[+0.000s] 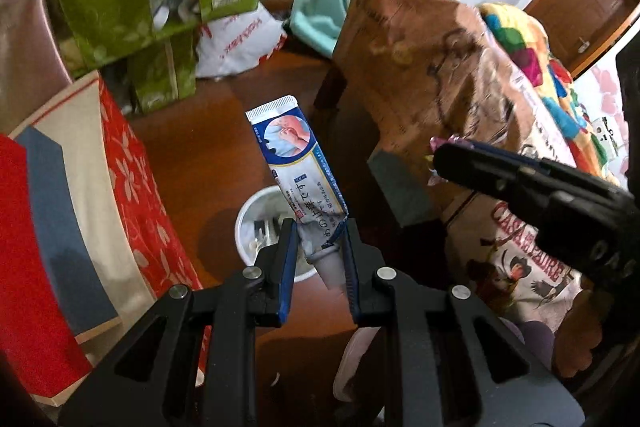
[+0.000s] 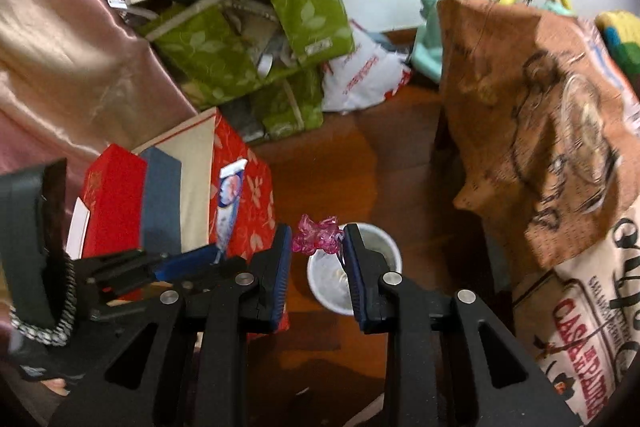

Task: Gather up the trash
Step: 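Carry the toothpaste tube and pink clip with both tools over the white bin, then open both tools to drop the tube and clip into the bin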

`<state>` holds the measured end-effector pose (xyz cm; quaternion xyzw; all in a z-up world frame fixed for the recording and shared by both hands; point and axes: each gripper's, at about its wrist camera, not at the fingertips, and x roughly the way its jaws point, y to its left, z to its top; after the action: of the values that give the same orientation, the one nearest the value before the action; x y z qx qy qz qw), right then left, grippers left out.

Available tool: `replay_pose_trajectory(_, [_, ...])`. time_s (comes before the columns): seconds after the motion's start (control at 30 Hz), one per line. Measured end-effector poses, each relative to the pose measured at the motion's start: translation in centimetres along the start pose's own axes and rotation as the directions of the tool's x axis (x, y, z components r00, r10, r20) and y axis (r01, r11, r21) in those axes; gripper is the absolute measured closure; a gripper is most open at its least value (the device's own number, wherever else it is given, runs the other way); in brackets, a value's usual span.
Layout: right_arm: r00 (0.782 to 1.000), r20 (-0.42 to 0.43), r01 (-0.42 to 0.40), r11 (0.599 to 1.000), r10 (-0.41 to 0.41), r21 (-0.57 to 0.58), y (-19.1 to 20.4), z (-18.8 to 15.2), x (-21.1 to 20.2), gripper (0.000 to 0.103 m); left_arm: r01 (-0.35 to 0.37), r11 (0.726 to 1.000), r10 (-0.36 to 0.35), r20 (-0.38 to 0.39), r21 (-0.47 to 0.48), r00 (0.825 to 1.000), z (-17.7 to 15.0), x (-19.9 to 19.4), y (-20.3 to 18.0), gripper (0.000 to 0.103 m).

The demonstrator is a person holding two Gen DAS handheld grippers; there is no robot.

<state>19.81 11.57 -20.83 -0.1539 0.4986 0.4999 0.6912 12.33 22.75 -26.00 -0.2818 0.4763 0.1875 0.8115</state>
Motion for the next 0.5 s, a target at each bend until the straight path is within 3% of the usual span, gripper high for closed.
replay_pose_trajectory(0.13, [0.999, -0.032, 0.027, 0.999, -0.026, 0.017, -0.4, 0.6, 0.6, 0.063, -0.003, 1.0, 0.003, -0.026, -0.003, 1.0, 0.2, 1.0, 0.1, 0.082])
replay_pose_trajectory(0.43, [0.999, -0.011, 0.045, 0.998, -0.044, 0.039, -1.8, 1.1, -0.2, 0.062, 0.001, 1.0, -0.001, -0.069, -0.004, 0.998, 2.0, 2.8, -0.5, 0.082])
replay_pose_trajectory(0.5, [0.998, -0.005, 0.055, 0.998, -0.054, 0.037, -1.9, 1.2, -0.4, 0.062, -0.004, 1.0, 0.003, -0.078, -0.006, 0.997, 2.3, 3.0, -0.4, 0.077])
